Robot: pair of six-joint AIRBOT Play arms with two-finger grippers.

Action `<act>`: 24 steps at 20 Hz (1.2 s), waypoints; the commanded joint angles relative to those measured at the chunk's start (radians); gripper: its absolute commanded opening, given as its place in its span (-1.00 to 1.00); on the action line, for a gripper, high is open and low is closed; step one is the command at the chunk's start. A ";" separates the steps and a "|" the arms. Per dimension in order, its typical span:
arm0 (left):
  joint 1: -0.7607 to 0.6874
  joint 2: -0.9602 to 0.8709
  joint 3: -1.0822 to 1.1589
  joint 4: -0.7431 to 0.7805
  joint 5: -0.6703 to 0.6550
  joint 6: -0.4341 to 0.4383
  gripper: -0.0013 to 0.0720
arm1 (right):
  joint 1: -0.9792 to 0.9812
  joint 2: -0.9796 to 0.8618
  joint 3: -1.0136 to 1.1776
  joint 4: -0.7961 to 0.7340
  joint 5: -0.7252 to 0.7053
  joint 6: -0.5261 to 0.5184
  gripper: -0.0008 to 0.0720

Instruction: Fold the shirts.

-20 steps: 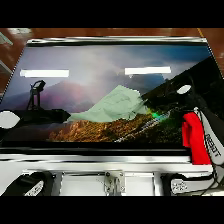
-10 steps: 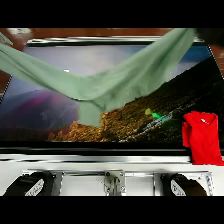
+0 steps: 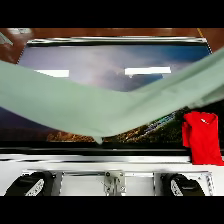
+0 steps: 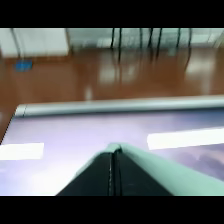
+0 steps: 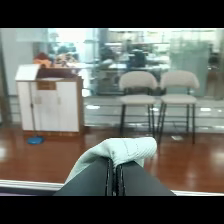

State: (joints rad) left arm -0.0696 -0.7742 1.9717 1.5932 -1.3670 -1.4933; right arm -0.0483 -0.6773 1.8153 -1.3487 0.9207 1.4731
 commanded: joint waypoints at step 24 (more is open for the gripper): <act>-0.002 -0.180 -1.091 -0.342 0.367 -0.020 -0.88 | 0.171 -1.130 -0.034 0.137 0.200 0.155 -0.74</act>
State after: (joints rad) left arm -0.0715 -0.9161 0.8925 1.2720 -1.0573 -1.5112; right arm 0.1112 -1.7382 1.7817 -1.2736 1.0630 1.5768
